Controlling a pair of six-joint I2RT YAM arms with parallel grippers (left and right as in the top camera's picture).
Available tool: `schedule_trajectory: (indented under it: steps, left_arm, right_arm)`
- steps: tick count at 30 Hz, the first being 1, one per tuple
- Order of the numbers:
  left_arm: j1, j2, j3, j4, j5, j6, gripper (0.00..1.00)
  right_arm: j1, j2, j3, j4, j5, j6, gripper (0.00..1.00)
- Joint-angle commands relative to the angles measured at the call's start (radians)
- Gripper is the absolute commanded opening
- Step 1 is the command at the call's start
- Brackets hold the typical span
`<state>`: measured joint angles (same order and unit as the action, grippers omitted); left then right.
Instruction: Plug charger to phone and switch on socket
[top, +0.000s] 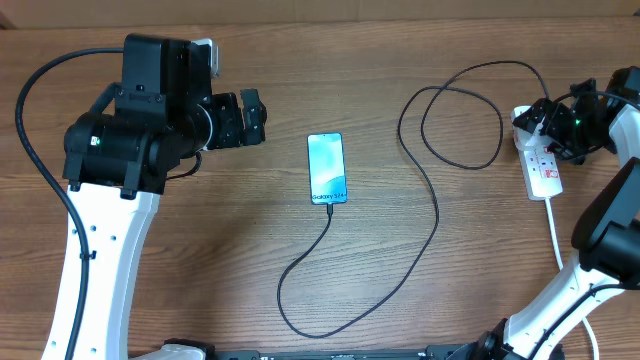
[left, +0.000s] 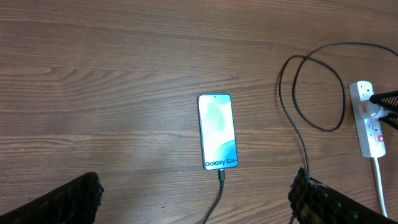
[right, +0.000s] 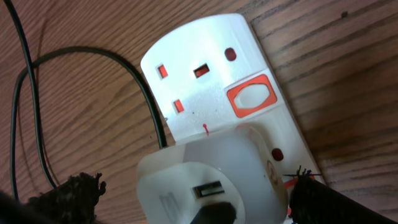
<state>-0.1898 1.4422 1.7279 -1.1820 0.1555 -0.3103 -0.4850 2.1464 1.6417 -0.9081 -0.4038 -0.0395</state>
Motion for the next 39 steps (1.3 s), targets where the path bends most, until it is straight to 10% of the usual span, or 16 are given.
schedule_trajectory:
  steps: [1, 39]
  left_arm:
    - [-0.007, 0.003, 0.010, 0.002, -0.009, 0.019, 1.00]
    - [-0.007, 0.003, 0.010, 0.002, -0.010, 0.019, 1.00]
  right_arm:
    - [0.021, 0.024, -0.082, -0.023, -0.100, 0.009, 1.00]
    - [0.001, -0.025, -0.075, -0.086, -0.116, 0.021, 1.00]
